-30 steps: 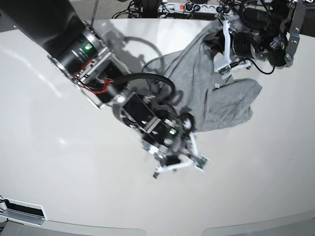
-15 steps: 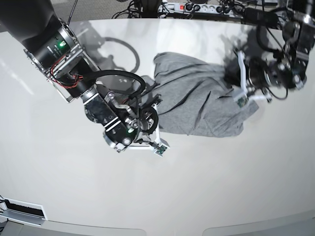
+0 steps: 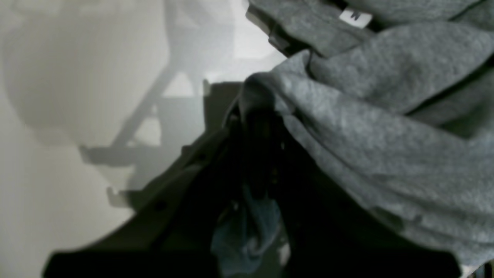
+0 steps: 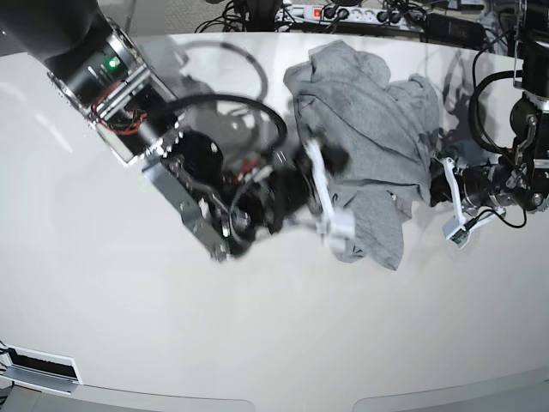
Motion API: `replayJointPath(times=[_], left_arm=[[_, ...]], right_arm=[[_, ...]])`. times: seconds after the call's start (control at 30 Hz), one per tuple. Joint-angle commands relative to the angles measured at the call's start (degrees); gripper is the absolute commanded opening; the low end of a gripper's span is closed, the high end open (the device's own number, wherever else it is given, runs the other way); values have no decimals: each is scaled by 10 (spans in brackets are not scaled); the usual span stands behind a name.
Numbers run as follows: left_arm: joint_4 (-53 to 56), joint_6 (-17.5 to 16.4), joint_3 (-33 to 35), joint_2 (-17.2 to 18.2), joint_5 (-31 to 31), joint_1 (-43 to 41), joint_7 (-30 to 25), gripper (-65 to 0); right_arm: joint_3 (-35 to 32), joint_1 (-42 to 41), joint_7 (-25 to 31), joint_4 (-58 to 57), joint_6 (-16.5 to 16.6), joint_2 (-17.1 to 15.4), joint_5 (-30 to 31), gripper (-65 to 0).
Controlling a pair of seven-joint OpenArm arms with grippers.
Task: Layout the t-shirt on the table in an organized manner, then fold the t-shirt properly
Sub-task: 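Stretch the shirt between both grippers and lay it flat on the table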
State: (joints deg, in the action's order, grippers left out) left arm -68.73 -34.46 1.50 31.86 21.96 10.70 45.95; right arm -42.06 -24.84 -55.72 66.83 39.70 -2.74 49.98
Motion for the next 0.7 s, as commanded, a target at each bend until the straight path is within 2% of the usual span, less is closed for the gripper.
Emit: replayJointPath(times=[0.0, 0.1, 0.2, 0.23, 0.3, 0.43, 0.53, 0.67], left_arm=[[-18, 0, -4, 16, 23, 16, 3, -650], [-43, 0, -5, 32, 62, 16, 54, -650], [-62, 2, -4, 47, 93, 16, 82, -650], [-65, 2, -5, 52, 101, 16, 82, -650], [-65, 2, -5, 57, 110, 16, 82, -650], [-65, 2, -4, 58, 116, 16, 82, -650], [-65, 2, -4, 58, 116, 16, 83, -650], [-65, 2, -4, 58, 119, 15, 83, -650]], right_arm=[[14, -10, 22, 9, 3, 10, -17, -650], [53, -7, 102, 9, 3, 34, -121, -638], [68, -4, 176, -1, -59, 56, -213, -433], [68, -4, 195, -8, -70, 63, -239, -367], [68, -4, 224, -28, -81, 81, -281, -305], [68, -6, 257, -83, -146, 117, -348, -303], [68, -8, 289, -133, -212, 117, -395, -303], [68, -7, 322, -179, -247, 117, -421, -305]])
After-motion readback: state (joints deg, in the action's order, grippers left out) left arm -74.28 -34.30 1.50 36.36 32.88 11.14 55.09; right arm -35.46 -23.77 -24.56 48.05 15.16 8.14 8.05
